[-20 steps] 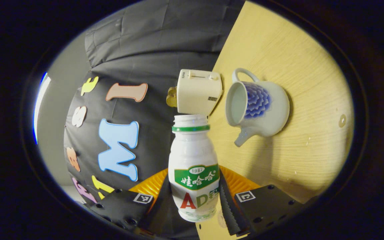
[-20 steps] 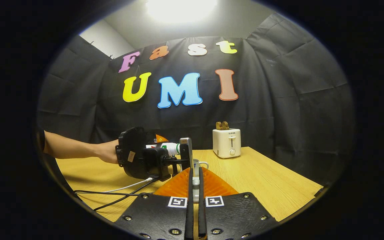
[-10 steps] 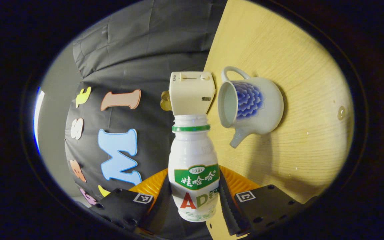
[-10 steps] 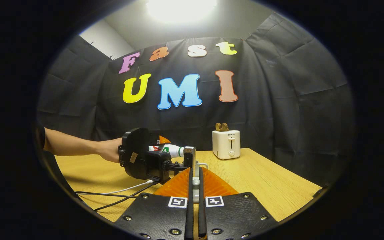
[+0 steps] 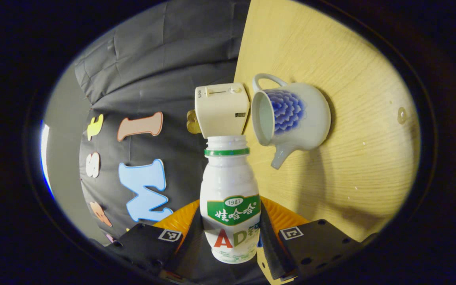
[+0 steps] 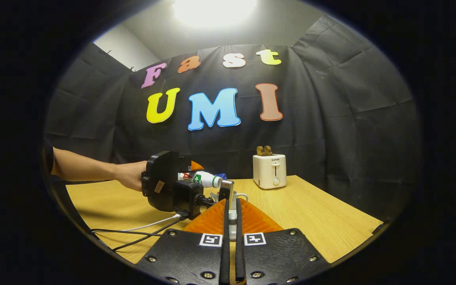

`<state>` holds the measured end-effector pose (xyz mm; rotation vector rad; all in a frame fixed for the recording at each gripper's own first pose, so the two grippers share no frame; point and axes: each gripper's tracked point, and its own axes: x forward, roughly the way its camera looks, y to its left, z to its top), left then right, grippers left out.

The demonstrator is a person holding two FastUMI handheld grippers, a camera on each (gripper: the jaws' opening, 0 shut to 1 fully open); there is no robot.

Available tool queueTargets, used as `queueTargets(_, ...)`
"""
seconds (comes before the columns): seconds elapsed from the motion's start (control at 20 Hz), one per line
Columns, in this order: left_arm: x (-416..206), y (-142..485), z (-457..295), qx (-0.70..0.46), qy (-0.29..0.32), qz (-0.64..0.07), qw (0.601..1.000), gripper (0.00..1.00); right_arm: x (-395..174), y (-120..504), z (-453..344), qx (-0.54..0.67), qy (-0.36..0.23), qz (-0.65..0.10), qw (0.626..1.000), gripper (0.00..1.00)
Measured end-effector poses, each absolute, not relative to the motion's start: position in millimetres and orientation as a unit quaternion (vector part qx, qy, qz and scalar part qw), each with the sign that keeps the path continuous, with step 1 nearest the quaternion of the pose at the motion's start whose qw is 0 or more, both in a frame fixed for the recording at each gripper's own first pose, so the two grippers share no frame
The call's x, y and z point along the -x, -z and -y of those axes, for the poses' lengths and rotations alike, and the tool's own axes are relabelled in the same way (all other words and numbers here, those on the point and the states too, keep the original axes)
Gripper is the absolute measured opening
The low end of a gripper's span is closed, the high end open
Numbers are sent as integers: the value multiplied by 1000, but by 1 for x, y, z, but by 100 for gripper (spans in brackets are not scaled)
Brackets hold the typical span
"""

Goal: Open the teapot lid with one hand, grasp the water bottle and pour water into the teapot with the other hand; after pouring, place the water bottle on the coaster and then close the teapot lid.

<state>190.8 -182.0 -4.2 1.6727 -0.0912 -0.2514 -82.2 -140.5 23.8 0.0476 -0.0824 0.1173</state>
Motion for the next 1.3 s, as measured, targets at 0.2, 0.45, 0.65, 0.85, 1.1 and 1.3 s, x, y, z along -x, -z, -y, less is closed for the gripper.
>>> queueTargets(0.2,-190,1,186,-751,110,44,650,80,82,-25,141,-24,-57,42,997,6)
queueTargets(0.45,-191,-4,187,-759,110,48,640,80,83,-24,142,-26,-57,42,997,6)
queueTargets(0.65,-191,-6,186,-767,109,47,631,80,83,-25,144,-27,-56,43,997,6)
queueTargets(0.85,-190,-8,186,-773,108,48,624,80,84,-25,142,-26,-57,44,997,6)
queueTargets(1.1,-191,-14,187,-782,106,52,612,80,85,-26,142,-29,-58,45,997,6)
queueTargets(1.3,-192,-18,191,-791,108,59,600,75,84,-26,142,-29,-59,45,997,6)
